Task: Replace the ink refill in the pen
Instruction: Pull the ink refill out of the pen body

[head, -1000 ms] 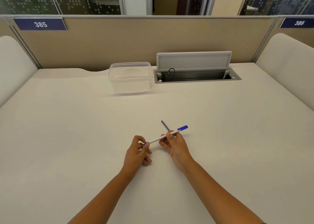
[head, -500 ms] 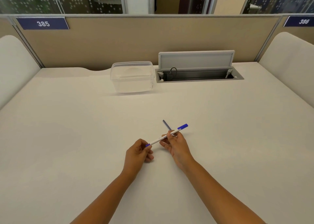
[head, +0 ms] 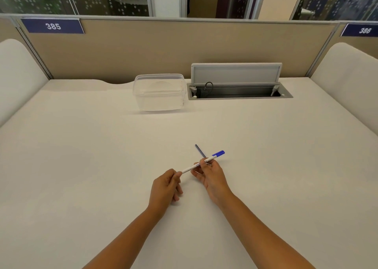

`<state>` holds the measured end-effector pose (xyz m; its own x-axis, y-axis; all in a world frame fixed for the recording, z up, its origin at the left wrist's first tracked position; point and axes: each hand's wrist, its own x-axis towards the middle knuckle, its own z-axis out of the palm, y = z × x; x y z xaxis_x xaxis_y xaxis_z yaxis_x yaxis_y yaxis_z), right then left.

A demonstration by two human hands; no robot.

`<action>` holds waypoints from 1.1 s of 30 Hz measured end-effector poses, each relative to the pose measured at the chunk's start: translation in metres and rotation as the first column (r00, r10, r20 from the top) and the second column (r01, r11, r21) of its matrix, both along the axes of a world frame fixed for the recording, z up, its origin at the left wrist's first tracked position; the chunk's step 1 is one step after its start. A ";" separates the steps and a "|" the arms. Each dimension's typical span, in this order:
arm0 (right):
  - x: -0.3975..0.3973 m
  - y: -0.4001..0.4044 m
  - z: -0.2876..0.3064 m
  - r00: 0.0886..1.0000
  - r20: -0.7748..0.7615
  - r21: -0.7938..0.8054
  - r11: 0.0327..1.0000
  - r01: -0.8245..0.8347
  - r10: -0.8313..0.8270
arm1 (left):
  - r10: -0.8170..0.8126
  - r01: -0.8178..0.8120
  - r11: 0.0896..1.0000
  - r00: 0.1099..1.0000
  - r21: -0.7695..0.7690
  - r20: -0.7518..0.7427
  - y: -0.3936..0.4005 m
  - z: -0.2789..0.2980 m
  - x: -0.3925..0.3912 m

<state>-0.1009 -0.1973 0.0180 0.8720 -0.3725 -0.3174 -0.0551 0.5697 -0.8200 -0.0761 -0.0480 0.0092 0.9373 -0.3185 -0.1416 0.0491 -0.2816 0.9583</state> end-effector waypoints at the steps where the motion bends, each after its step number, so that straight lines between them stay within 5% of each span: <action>1: 0.000 0.000 0.000 1.000 -0.001 -0.001 1.000 -0.001 0.001 | 0.004 -0.004 1.000 1.000 -0.001 0.001 0.000 0.000 0.000; 19: -0.003 -0.001 0.001 1.000 0.003 -0.005 1.000 -0.008 0.008 | 0.037 -0.040 0.999 0.994 0.027 0.101 -0.002 -0.005 -0.004; 23: -0.002 -0.001 0.001 1.000 -0.014 -0.005 1.000 -0.001 0.001 | -0.013 -0.027 0.981 0.979 0.192 0.204 -0.003 -0.007 -0.003; 30: -0.003 -0.001 -0.001 0.999 -0.013 -0.054 0.998 -0.033 0.032 | 0.049 -0.067 0.989 0.990 0.133 0.133 -0.001 -0.007 -0.004; 33: -0.004 -0.002 -0.001 1.000 -0.005 -0.018 1.000 -0.020 0.020 | -0.018 -0.037 0.962 0.980 0.270 0.199 -0.003 -0.008 -0.004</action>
<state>-0.1050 -0.1994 0.0174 0.8780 -0.3605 -0.3150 -0.0706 0.5532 -0.8301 -0.0802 -0.0513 0.0009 0.9579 -0.2852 -0.0325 -0.1301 -0.5322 0.8366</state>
